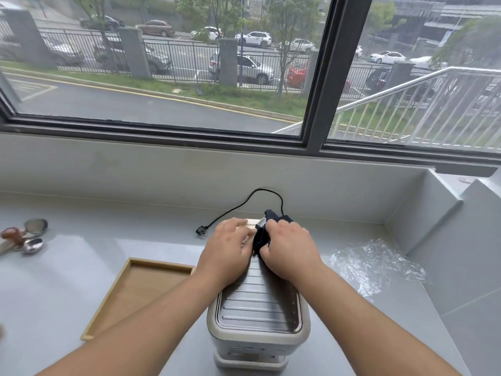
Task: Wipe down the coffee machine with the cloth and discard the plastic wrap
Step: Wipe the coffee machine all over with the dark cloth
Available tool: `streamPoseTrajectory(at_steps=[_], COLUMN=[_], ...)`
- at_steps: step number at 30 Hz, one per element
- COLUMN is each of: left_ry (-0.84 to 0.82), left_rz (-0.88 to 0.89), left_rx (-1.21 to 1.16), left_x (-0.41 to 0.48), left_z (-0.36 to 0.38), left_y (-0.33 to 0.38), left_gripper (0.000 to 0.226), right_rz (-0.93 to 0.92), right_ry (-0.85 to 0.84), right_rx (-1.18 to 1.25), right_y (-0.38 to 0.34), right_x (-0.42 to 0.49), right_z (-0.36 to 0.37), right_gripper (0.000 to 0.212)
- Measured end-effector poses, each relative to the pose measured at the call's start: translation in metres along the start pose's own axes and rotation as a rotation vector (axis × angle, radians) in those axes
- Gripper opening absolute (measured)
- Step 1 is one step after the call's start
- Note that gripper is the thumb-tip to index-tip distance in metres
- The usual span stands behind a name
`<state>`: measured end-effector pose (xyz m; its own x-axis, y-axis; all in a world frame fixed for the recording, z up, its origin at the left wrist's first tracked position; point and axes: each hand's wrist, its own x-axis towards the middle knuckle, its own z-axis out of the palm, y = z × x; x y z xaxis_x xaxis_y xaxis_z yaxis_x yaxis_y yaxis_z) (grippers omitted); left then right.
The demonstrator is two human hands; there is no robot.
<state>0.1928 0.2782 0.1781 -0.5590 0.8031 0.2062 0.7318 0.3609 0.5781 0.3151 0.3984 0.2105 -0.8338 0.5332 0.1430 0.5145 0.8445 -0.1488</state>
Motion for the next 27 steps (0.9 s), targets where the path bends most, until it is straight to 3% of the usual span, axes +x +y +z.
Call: streamPoseTrajectory(at_steps=[8,13,15,18,24,27], left_ry=[0.063,0.134,0.138,0.15,0.088,0.02], left_rz=[-0.184,-0.299,-0.321,-0.384,-0.51,-0.513], left_rx=[-0.335,-0.648,-0.681,-0.752,-0.941,-0.866], left_x=[0.002,0.002,0.004,0.002,0.014,0.02], left_z=[-0.006,-0.002,-0.002,-0.004,-0.022,-0.032], left_y=[0.002,-0.003,-0.004,-0.006,-0.013,-0.015], left_gripper=[0.05,0.035,0.032,0.026,0.031,0.028], right_rz=[-0.017,-0.072,-0.092,-0.084,-0.049,-0.066], right_ry=[-0.06,-0.046,-0.033,-0.05,-0.108,-0.135], right_rx=[0.289,0.317,0.312,0.351,0.407,0.431], right_y=[-0.022,-0.04,-0.046,-0.054,-0.069,-0.084], right_x=[0.029,0.034,0.033,0.028,0.008,-0.015], right_z=[0.012,0.017,0.02,0.018,0.008,0.009], right_gripper=[0.017,0.016,0.01,0.03,0.02,0.019])
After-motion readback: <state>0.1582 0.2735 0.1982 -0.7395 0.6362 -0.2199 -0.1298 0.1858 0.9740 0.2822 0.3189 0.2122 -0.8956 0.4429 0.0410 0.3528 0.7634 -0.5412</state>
